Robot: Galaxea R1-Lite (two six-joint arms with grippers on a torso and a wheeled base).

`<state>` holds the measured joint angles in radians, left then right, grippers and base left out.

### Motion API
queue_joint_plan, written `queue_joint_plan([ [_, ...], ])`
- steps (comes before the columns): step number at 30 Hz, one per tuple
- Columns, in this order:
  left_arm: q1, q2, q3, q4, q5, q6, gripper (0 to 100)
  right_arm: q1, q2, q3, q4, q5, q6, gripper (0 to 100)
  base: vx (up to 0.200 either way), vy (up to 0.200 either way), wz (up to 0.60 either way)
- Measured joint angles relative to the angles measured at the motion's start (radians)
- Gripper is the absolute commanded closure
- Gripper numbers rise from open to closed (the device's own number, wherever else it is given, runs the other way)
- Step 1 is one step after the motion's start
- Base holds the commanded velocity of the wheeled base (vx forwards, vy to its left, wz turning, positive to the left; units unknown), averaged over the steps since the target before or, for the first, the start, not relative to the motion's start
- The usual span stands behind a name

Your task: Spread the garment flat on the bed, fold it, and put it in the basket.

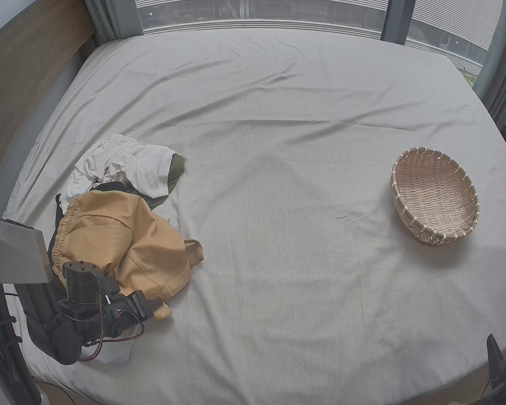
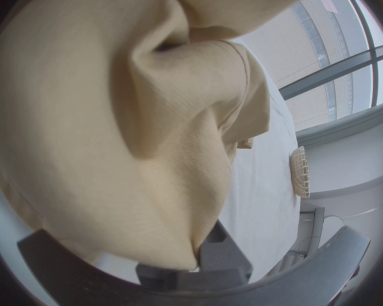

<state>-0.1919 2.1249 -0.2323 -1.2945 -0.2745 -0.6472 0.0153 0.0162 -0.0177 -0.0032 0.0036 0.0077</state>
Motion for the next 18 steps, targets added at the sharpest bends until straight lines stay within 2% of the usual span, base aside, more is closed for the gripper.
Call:
queue_joint_plan([
  [3, -0.012, -0.002, 0.001, -0.014, 0.0, -0.006, 100, 0.0, 0.0, 0.0, 0.0, 0.0, 0.0, 0, 0.0, 0.0, 0.0],
  [9, -0.101, -0.006, 0.0, -0.137, 0.003, -0.025, 100, -0.001, 0.0, 0.0, 0.0, 0.0, 0.0, 0, 0.0, 0.0, 0.0],
  [18, -0.294, 0.011, -0.029, -0.233, 0.03, -0.03, 100, 0.0, 0.0, 0.0, 0.0, 0.0, 0.0, 0, 0.0, 0.0, 0.0],
])
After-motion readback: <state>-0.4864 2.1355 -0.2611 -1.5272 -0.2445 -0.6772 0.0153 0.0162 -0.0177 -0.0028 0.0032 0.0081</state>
